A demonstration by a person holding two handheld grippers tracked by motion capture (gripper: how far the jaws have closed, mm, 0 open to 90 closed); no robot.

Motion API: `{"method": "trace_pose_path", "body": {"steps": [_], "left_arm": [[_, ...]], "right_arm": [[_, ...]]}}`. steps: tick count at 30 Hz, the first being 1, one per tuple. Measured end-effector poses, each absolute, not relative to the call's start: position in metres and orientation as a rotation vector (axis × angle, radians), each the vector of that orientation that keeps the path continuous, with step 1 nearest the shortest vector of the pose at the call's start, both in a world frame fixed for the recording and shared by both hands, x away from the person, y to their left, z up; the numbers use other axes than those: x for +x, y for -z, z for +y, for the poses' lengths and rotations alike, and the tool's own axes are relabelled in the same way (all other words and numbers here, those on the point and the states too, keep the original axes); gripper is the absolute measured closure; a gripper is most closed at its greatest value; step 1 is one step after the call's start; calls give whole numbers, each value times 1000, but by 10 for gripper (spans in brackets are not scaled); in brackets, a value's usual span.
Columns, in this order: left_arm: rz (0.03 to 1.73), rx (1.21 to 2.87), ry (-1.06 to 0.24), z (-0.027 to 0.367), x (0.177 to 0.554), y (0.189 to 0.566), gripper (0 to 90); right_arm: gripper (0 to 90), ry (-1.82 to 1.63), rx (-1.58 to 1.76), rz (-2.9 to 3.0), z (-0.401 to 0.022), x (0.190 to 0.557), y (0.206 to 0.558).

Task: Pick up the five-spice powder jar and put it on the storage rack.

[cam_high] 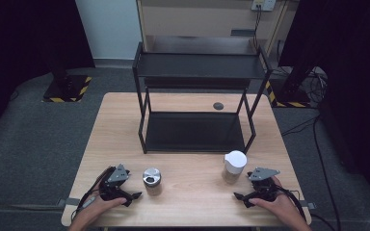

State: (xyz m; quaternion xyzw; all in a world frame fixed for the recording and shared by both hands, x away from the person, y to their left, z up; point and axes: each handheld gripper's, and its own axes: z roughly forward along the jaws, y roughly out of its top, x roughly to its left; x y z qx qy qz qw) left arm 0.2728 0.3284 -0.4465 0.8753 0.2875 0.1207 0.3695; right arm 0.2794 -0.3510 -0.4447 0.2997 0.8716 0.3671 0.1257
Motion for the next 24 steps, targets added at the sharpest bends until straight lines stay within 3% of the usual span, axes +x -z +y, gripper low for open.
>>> {"method": "trace_pose_path", "body": {"steps": [24], "left_arm": [[715,2237,-305,330,271,447,25]], "right_arm": [[11,-1070,874,2538,-351,279,445]]}}
